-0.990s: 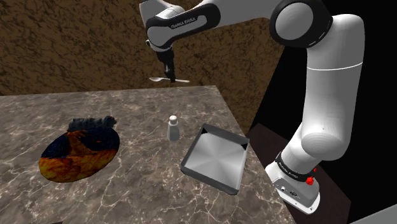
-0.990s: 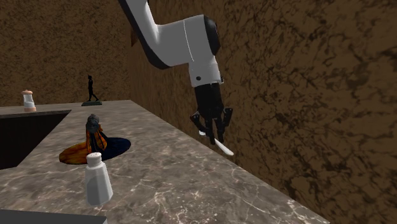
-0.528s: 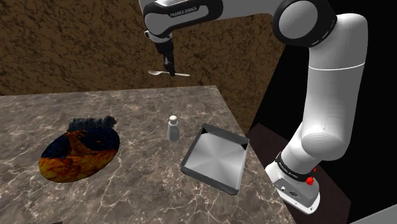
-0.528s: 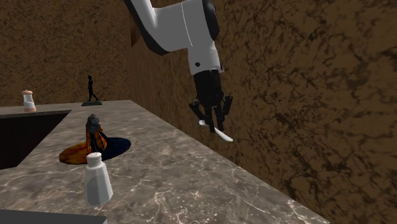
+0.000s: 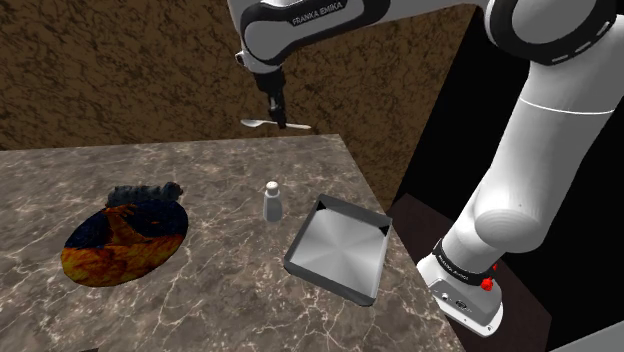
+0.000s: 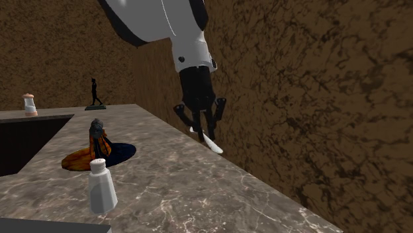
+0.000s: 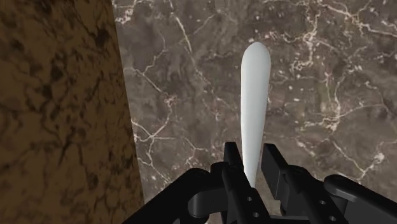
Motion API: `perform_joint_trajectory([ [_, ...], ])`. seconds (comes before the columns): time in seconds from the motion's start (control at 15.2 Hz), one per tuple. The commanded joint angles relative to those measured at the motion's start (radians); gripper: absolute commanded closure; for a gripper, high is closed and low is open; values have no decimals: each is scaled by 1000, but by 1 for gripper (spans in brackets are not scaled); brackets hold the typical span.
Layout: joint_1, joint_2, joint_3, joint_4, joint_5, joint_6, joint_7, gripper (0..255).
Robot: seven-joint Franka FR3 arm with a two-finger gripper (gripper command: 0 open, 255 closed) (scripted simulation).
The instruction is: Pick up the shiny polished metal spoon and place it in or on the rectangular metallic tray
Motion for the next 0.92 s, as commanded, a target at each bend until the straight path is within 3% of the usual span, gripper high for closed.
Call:
perform_joint_trajectory([
  [0.0, 8, -64, 10, -84, 13, 17, 20, 255],
  [0.86, 105, -476, 95, -517, 147, 26, 141, 255],
])
